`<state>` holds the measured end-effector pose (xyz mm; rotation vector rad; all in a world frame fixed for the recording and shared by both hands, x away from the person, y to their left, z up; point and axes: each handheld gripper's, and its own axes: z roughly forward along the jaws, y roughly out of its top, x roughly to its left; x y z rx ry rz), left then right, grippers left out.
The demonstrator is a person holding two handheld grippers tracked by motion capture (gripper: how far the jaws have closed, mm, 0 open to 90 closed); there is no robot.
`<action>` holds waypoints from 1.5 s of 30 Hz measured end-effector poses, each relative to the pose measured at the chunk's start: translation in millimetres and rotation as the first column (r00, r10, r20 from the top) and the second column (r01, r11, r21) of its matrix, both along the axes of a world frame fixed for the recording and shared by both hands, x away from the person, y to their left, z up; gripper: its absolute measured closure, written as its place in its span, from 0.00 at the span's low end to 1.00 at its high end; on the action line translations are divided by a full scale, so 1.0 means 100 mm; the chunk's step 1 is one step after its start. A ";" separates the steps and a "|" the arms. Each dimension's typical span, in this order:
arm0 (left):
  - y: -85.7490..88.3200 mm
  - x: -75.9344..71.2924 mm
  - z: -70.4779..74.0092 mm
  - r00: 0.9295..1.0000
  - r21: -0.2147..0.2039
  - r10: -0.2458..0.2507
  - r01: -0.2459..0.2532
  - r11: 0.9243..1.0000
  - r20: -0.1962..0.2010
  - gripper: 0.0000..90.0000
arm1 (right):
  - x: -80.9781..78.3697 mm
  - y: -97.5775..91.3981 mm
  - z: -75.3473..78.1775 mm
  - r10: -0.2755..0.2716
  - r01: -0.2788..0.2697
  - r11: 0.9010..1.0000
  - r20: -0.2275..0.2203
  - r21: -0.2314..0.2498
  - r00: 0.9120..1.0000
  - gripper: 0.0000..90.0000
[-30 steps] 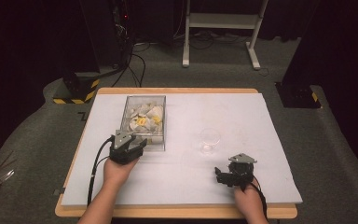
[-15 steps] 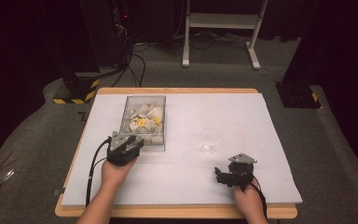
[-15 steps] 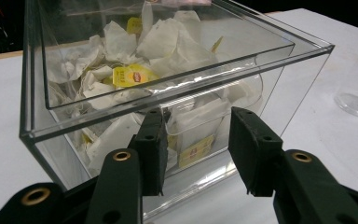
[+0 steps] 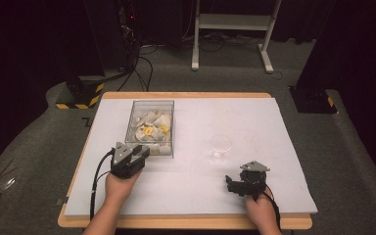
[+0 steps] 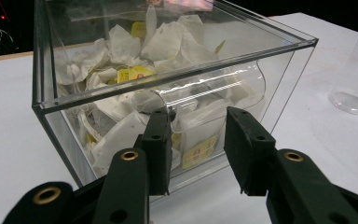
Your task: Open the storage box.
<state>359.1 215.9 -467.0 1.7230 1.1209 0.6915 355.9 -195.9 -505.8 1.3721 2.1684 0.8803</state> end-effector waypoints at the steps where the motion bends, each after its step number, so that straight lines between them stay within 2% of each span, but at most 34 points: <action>1: 0.00 -0.01 0.00 1.000 -0.001 0.000 0.000 1.000 0.000 0.69 | 0.00 0.00 0.00 0.000 0.000 1.000 0.000 0.000 1.000 0.11; 45: 0.06 -0.34 -0.01 1.000 0.001 -0.020 0.020 1.000 0.022 0.78 | 0.00 0.00 0.00 -0.004 0.004 1.000 -0.003 0.001 1.000 0.11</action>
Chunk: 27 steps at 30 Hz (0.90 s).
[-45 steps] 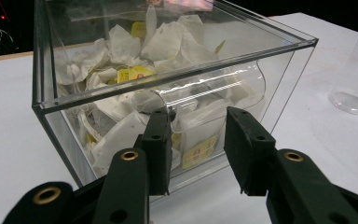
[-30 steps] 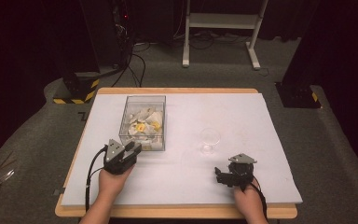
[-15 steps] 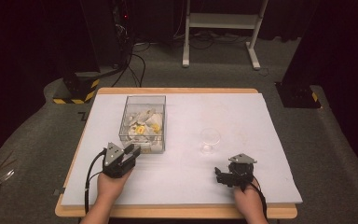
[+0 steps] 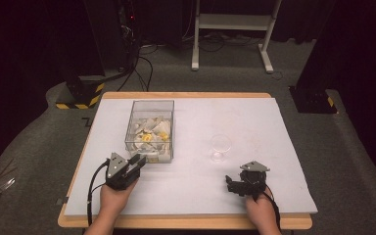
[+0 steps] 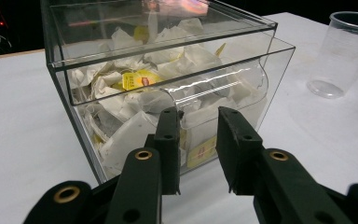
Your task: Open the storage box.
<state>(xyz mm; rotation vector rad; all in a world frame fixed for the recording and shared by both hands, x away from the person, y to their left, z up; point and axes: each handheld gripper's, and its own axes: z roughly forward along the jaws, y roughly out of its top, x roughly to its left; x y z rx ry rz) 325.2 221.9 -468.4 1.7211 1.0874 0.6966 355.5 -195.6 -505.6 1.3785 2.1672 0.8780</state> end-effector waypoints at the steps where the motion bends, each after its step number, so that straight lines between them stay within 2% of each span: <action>1: 0.00 -0.01 0.00 1.000 0.002 -0.002 0.002 1.000 0.000 0.78 | 0.00 0.00 0.00 0.000 0.000 1.000 0.000 0.000 1.000 0.11; 16: 0.02 -0.15 -0.01 1.000 -0.004 -0.013 0.013 1.000 0.003 0.81 | 0.00 0.00 0.00 -0.001 0.001 1.000 0.002 -0.001 1.000 0.11; 27: 0.04 -0.24 0.01 1.000 0.008 -0.022 0.022 1.000 0.001 0.83 | 0.00 0.00 0.00 -0.002 0.002 1.000 0.004 -0.001 1.000 0.11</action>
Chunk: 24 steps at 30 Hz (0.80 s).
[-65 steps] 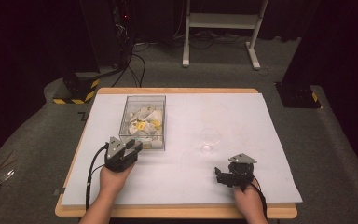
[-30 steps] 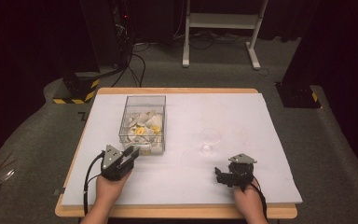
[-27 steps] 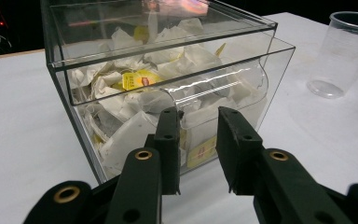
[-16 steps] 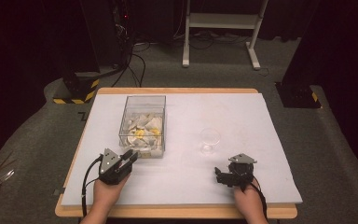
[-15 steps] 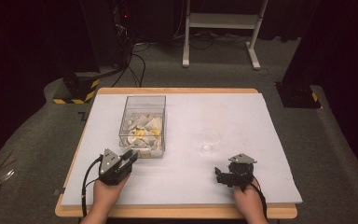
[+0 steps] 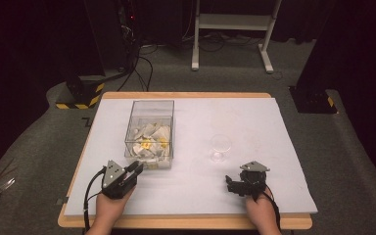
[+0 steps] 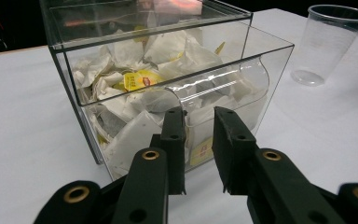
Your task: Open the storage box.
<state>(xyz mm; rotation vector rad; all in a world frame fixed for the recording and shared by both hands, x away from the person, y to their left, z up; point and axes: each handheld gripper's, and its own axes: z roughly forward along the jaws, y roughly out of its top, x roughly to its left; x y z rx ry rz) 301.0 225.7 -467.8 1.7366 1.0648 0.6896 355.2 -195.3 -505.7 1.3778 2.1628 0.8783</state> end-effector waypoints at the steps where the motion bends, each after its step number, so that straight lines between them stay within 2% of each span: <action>1: 0.00 -0.01 0.00 1.000 0.000 0.002 -0.002 1.000 -0.001 0.83 | 0.00 0.00 0.00 0.000 0.000 1.000 0.000 0.000 1.000 0.11; 19: 0.01 -0.16 -0.01 1.000 -0.005 -0.006 0.006 1.000 0.005 0.85 | 0.00 0.00 0.00 0.000 0.000 1.000 0.001 0.000 1.000 0.12; 24: 0.04 -0.19 0.00 1.000 0.013 0.016 -0.016 1.000 0.009 0.85 | 0.00 0.00 0.00 0.000 0.000 1.000 0.002 -0.001 1.000 0.12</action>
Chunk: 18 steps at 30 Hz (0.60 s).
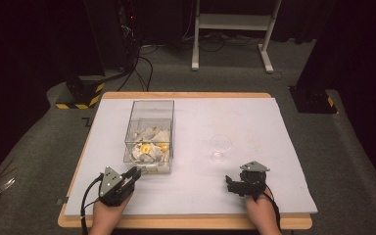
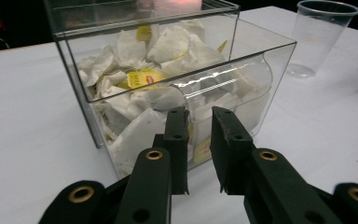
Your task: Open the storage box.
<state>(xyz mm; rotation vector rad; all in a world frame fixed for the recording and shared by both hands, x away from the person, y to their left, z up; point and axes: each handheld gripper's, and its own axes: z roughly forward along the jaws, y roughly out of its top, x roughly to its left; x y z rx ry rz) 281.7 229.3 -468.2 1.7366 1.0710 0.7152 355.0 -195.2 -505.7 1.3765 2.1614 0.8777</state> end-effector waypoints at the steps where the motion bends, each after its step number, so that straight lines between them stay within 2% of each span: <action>1: 0.05 -0.02 0.02 1.000 -0.002 0.020 -0.020 1.000 0.008 0.85 | 0.00 0.00 0.00 0.000 0.000 1.000 0.000 0.000 1.000 0.12; 2: 0.05 -0.02 0.02 1.000 -0.002 0.020 -0.020 1.000 0.008 0.85 | 0.00 0.00 0.00 0.000 0.000 1.000 0.000 0.000 1.000 0.12; 3: 0.11 -0.03 0.07 0.999 -0.015 0.044 -0.044 0.999 0.015 0.85 | 0.00 0.00 0.00 0.001 -0.001 1.000 -0.001 0.000 1.000 0.12; 10: 0.24 -0.06 0.22 0.994 -0.005 0.093 -0.093 0.996 0.057 0.85 | 0.00 0.00 0.00 0.000 0.000 1.000 0.000 0.000 1.000 0.12; 18: 0.30 0.10 0.31 0.992 -0.011 0.119 -0.119 0.993 0.048 0.82 | 0.00 0.00 0.00 0.000 0.000 1.000 0.000 0.000 1.000 0.12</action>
